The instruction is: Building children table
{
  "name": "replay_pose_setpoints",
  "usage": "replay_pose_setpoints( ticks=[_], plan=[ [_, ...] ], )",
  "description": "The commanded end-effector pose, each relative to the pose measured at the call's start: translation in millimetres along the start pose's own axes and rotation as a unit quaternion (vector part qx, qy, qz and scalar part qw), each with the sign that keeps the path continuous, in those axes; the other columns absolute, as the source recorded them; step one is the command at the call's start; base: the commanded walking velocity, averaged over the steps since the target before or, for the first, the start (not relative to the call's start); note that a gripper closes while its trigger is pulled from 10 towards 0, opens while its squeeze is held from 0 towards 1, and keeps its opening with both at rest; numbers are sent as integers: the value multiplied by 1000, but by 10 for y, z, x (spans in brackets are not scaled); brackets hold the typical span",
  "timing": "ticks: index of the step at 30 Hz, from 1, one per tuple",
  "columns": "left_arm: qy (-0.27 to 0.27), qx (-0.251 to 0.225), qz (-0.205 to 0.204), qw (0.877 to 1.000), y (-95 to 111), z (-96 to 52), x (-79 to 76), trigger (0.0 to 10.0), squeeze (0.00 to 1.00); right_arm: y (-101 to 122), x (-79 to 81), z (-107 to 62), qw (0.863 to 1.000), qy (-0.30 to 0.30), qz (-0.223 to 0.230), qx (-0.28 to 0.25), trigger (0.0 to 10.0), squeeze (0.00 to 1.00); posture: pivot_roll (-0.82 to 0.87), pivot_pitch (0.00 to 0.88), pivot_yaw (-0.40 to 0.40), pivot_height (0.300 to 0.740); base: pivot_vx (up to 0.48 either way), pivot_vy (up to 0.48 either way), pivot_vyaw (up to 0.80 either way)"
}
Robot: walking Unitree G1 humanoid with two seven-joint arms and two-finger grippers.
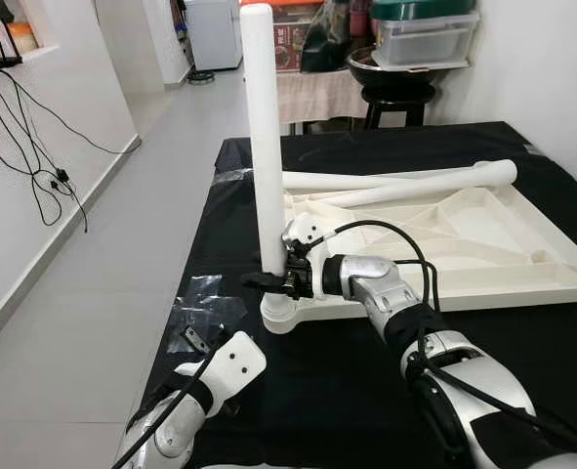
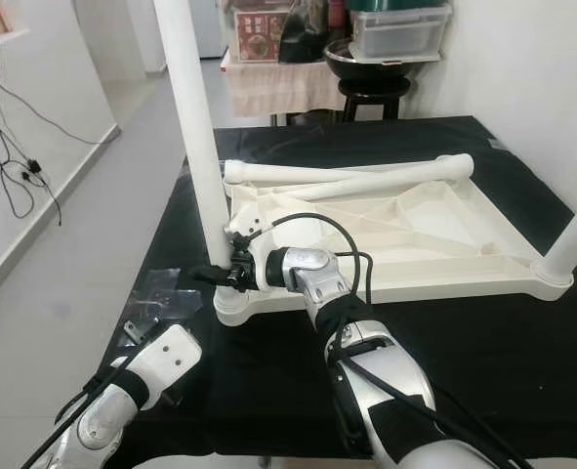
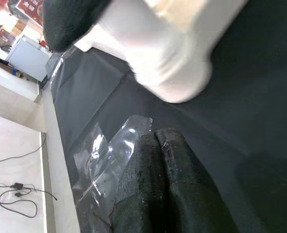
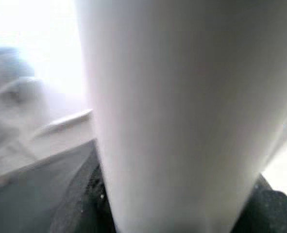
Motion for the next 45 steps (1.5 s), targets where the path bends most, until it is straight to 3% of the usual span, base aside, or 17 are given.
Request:
replay_pose_setpoints(
  ticks=[1,3,5,9,13,14,15,16,19,25,26,27,30,33,34,41,45],
  plan=[
    [5,13,5,1000,-57,-36,24,10000,0,-175,-260,-154,989,-142,28,39,0,0,-72,0,23,740,0,0,0],
    [5,13,5,1000,-59,-41,36,10000,0,-198,56,-240,993,-110,43,26,0,0,-97,0,42,740,0,0,0],
    [5,13,5,1000,-65,-42,40,10000,0,-184,199,-250,995,-84,42,20,0,0,-97,0,42,740,0,0,0],
    [5,14,4,1000,-79,-31,46,10000,0,-178,47,-203,995,-101,14,20,0,0,-111,0,46,740,0,0,0],
    [5,15,4,1000,-80,-28,42,10000,0,-155,71,-134,996,-86,3,26,0,0,-107,0,42,740,0,0,0],
    [5,15,4,1000,-82,-29,43,10000,0,-126,137,-97,998,-62,7,22,10000,0,-107,0,42,740,0,0,0],
    [5,15,4,1000,-83,-31,43,10000,0,-94,192,-105,998,-56,11,24,10000,0,-107,0,42,740,0,0,0],
    [5,16,4,1000,-84,-30,45,10000,0,-44,231,-104,999,-46,13,20,10000,1000,-95,0,41,740,0,0,0],
    [5,16,4,1000,-88,-28,46,10000,0,120,331,-68,1000,14,19,-14,10000,1000,-90,0,40,740,0,0,0],
    [5,16,4,1000,-90,-17,45,10000,0,373,490,-75,981,176,6,-85,10000,1000,-86,0,39,740,0,0,0],
    [5,16,4,1000,-91,-14,44,10000,0,380,536,-101,970,227,-10,-89,10000,0,-82,0,36,740,0,0,0],
    [5,16,4,1000,-91,-14,44,10000,0,380,536,-101,970,227,-10,-89,10000,0,-82,0,36,740,0,0,0],
    [5,17,5,1000,-95,-4,40,10000,0,267,647,-220,931,355,-53,-67,10000,0,-69,0,33,740,0,0,0],
    [6,18,5,1000,-99,4,34,10000,0,233,610,-183,933,354,-38,-49,9255,0,-48,0,33,740,0,0,0],
    [6,18,5,1000,-106,10,32,10000,0,228,588,-172,935,350,-34,-44,0,0,-28,0,31,740,0,0,0],
    [6,20,6,1000,-129,21,39,10000,0,207,532,-122,944,327,-32,-28,0,0,-23,0,40,740,0,0,0],
    [6,20,5,1000,-144,15,47,10000,0,155,450,-25,962,269,-34,-4,0,0,-49,0,51,740,0,0,0]
  ],
)
Point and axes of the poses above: a point about 5 cm out from each wrist's last joint towards the gripper, its own z axis pointing out of the wrist towards the gripper, its own y axis along the axis of the wrist's last joint, x = y × z, the point moved 5 cm from there along z, pointing out of the wrist towards the gripper, and after that the axes turned 12 degrees about -z, right-handed, at the moved point
